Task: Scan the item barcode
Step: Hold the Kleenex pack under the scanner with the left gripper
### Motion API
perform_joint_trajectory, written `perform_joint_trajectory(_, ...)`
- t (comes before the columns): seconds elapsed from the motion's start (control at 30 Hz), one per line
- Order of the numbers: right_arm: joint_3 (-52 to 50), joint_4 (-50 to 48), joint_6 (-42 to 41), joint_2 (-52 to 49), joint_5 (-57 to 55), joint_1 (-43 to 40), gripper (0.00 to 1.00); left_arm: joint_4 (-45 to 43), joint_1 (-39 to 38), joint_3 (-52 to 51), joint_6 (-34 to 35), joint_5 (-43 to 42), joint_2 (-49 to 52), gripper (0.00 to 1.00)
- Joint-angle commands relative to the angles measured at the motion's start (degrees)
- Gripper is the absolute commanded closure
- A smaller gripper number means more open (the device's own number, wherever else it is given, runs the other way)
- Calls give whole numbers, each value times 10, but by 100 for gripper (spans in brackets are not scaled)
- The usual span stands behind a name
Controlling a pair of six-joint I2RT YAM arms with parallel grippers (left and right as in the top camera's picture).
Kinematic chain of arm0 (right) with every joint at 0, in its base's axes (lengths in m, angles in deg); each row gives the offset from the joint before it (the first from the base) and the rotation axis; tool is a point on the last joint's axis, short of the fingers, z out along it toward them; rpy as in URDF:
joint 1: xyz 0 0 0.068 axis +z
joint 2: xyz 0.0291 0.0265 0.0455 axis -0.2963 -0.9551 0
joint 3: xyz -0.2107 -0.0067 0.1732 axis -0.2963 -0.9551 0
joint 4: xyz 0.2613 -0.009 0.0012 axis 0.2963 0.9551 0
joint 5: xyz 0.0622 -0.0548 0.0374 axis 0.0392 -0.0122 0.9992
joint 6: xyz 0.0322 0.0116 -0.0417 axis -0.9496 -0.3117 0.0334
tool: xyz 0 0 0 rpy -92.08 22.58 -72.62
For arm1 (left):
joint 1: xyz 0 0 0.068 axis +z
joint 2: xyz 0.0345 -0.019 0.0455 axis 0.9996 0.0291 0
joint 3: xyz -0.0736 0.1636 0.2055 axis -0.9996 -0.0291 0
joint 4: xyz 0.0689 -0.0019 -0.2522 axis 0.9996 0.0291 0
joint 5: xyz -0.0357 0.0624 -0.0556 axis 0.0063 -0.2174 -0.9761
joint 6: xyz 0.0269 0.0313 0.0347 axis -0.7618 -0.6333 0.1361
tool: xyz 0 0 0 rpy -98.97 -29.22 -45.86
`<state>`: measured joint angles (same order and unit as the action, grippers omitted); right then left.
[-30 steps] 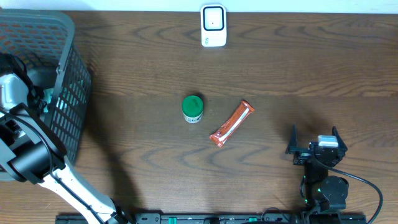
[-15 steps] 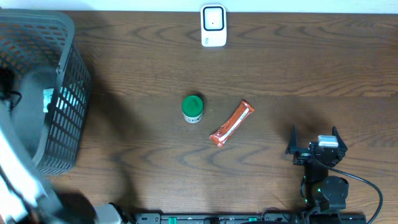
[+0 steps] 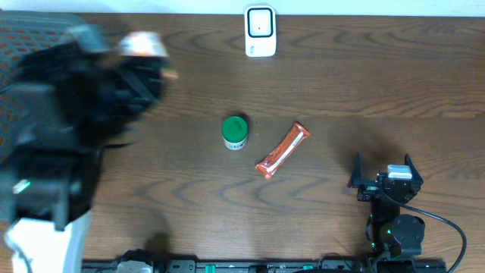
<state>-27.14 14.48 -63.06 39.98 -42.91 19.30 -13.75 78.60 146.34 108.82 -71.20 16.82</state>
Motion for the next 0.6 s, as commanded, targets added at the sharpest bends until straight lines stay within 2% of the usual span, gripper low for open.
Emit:
perform_joint_trajectory(0.0,0,2,8,1,-3,1,1,-1,-124,-6,-121,31,68,59)
perform_joint_trajectory(0.13,0,2,8,1,-3,1,1,-5,-206,-6,-200,31,156,59)
perform_joint_trajectory(0.23,0,2,8,1,-3,1,1,-12,-241,-6,-245,31,221,59)
perform_joint_trajectory(0.57,0,2,8,1,-3,1,1,-20,-283,-6,-437,31,369,59)
